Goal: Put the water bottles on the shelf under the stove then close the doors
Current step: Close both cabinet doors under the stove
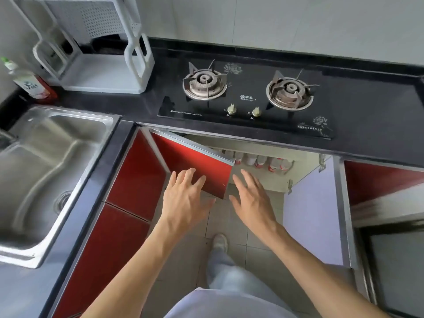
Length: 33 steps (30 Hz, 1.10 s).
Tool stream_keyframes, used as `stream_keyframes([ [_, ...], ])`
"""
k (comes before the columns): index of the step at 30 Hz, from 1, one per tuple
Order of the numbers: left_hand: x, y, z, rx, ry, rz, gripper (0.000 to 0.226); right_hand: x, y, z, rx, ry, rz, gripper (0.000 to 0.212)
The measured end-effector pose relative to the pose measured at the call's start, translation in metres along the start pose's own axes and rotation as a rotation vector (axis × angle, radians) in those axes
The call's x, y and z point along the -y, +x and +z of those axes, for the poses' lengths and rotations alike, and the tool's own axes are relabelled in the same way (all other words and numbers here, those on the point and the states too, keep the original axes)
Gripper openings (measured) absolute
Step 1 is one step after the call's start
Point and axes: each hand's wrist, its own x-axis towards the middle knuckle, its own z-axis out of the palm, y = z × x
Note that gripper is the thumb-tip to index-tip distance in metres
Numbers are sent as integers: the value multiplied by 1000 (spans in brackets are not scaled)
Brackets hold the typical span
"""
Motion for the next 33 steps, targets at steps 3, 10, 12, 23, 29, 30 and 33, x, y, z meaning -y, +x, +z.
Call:
stream_keyframes([
  [3,-33,-34,-21,-61,-62,28,71,-7,-46,-30,-42,-2,-61,57],
  [10,-122,-87,-63,-107,-109,102,70,-46,-134,-89,-102,-61,-131,56],
  [12,-148,-94,-71,-120,-99,117,66,-66,-151,-101,-113,-67,-124,58],
  [23,-330,-86,-36,-68,-52,42,72,-238,-218,-150,37,-176,-265,63],
  [29,-430,-86,-4,-42,-74,-44,75,-345,-244,-169,107,-259,-341,79],
  [30,-442,-88,3,-12,-60,-77,75,-360,-245,-168,139,-259,-336,80],
  [33,-475,-99,16,41,-47,-157,70,-392,-248,-166,213,-272,-354,84],
])
